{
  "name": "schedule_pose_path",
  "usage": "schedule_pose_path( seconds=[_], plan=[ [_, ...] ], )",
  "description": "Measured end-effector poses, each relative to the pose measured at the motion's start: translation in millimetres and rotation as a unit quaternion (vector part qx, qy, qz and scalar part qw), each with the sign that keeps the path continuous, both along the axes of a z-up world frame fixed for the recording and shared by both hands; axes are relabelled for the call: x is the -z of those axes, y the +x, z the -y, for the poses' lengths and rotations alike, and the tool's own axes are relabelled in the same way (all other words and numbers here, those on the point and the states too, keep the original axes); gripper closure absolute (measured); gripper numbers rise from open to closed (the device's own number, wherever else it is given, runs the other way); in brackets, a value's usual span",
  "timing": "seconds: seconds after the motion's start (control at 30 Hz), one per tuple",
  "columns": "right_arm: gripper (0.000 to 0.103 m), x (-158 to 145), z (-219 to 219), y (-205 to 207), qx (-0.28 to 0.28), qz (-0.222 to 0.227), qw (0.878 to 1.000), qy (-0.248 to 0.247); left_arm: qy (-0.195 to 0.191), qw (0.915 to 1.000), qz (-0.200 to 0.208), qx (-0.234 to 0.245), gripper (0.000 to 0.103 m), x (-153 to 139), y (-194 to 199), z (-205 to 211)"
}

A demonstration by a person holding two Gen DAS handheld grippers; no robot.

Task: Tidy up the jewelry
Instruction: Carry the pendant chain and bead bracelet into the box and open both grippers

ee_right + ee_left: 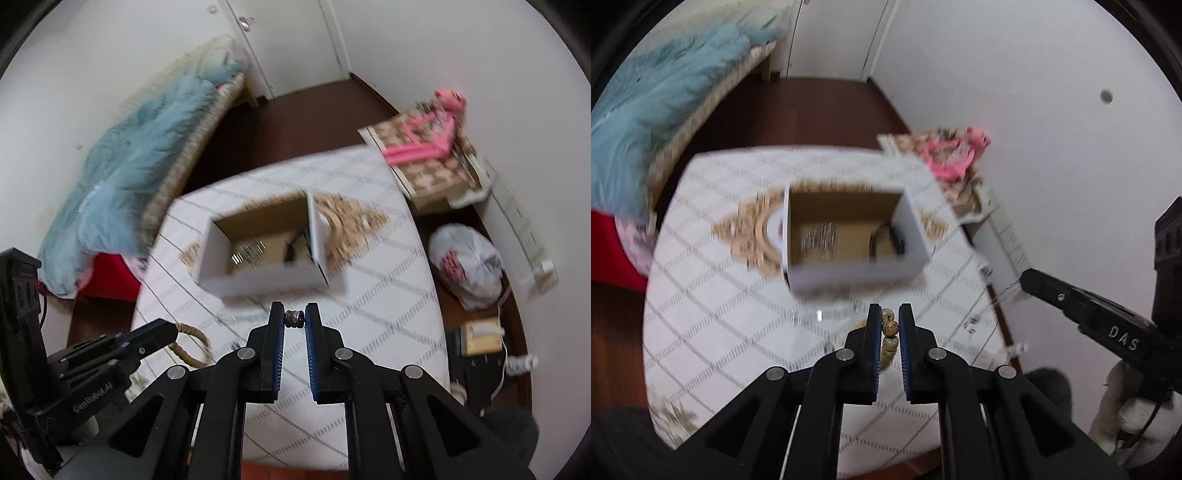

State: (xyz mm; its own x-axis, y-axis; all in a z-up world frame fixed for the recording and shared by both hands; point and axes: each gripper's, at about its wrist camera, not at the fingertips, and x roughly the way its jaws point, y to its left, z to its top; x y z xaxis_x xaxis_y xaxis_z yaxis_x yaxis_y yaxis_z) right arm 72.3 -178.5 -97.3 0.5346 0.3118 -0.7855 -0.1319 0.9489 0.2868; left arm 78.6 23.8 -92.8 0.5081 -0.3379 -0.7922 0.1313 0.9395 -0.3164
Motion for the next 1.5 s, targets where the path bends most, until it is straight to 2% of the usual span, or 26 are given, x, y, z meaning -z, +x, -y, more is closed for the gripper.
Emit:
schedule_pose_path(
  seconds=[0.13,0.3,0.4,0.6,0.8,0.83,0.9,0.93,0.97,1.13,1.2,1.23,1.27,1.33,1.4,1.43,1.47,1.5],
  plan=[
    [0.092,-30,-10,29,-0.020,0.020,1.000,0.013,0.000,0.9997,0.025,-0.007,0.096,-27,34,-11],
    [0.091,-43,-33,82,-0.046,0.020,0.999,0.014,0.005,0.9997,0.019,-0.012,0.096,-26,82,-20],
    [0.091,-33,-49,117,-0.062,-0.003,0.998,0.009,-0.006,0.9999,-0.009,-0.013,0.096,-10,111,-26],
    [0.091,7,-71,172,-0.085,-0.062,0.994,-0.017,-0.027,0.9968,-0.073,-0.015,0.096,27,140,-34],
    [0.091,38,-80,201,-0.099,-0.102,0.989,-0.029,-0.009,0.9912,-0.127,-0.037,0.095,54,151,-34],
    [0.091,42,-81,205,-0.099,-0.108,0.989,-0.031,-0.007,0.9907,-0.130,-0.039,0.092,56,151,-35],
    [0.091,49,-85,211,-0.103,-0.118,0.987,-0.033,0.009,0.9903,-0.131,-0.046,0.073,59,153,-36],
    [0.091,52,-86,214,-0.105,-0.123,0.986,-0.035,0.015,0.9904,-0.128,-0.050,0.048,59,153,-37],
    [0.091,55,-86,216,-0.105,-0.128,0.985,-0.036,0.027,0.9901,-0.124,-0.061,0.028,58,153,-40],
    [0.090,73,-87,224,-0.105,-0.162,0.980,-0.039,0.063,0.9874,-0.117,-0.085,0.025,58,156,-50],
    [0.082,78,-86,225,-0.100,-0.166,0.980,-0.051,0.078,0.9858,-0.114,-0.096,0.020,58,155,-54],
    [0.069,79,-85,225,-0.098,-0.167,0.979,-0.058,0.092,0.9842,-0.111,-0.102,0.011,58,155,-55],
    [0.055,80,-84,225,-0.094,-0.165,0.980,-0.063,0.102,0.9829,-0.109,-0.107,0.007,58,155,-56],
    [0.045,79,-82,223,-0.093,-0.161,0.980,-0.068,0.111,0.9817,-0.104,-0.115,0.007,58,153,-58],
    [0.044,77,-80,220,-0.083,-0.150,0.981,-0.088,0.127,0.9794,-0.098,-0.123,0.001,59,152,-59],
    [0.037,76,-79,219,-0.080,-0.146,0.981,-0.096,0.139,0.9776,-0.095,-0.126,0.000,59,151,-59],
    [0.022,76,-78,215,-0.073,-0.139,0.981,-0.116,0.150,0.9760,-0.090,-0.130,0.000,60,149,-59],
    [0.014,77,-78,213,-0.068,-0.134,0.980,-0.134,0.156,0.9753,-0.087,-0.131,0.000,60,148,-58]
  ],
)
